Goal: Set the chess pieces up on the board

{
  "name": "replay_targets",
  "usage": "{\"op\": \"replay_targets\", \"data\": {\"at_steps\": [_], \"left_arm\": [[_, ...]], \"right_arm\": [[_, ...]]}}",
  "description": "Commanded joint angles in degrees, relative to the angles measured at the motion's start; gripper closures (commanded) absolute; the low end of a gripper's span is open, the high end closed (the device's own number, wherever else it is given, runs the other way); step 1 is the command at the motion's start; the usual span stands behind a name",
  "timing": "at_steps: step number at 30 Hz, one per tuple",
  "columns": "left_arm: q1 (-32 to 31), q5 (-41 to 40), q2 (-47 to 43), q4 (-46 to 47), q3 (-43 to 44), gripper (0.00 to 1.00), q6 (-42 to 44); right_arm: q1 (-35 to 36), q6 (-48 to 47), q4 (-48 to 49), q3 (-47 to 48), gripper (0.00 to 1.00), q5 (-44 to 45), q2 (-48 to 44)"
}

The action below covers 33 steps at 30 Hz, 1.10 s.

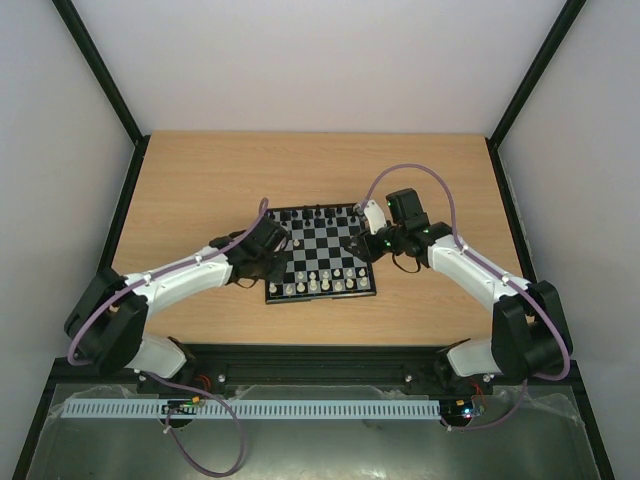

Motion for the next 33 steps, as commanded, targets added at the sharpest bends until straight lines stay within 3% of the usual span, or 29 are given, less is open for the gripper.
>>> {"op": "replay_targets", "data": {"at_steps": [1, 23, 28, 33], "left_arm": [[-0.44, -0.37, 2.57, 0.16, -0.61, 0.98, 0.44], [-0.53, 1.24, 6.24, 1.64, -1.93, 0.95, 1.34], [-0.53, 1.16, 6.76, 1.42, -1.77, 0.92, 1.35], [-0.53, 0.81, 5.97, 0.78, -1.40, 0.82, 1.28]], "right_arm": [[-0.19, -0.90, 0.24, -0.85, 0.60, -0.26, -0.28], [-0.19, -1.20, 0.03, -0.79, 0.60, -0.68, 1.06], [-0.19, -1.26, -0.01, -0.79, 0.60, -0.87, 1.42], [-0.19, -1.45, -0.14, -0.75, 0.60, -1.09, 1.59]]}}
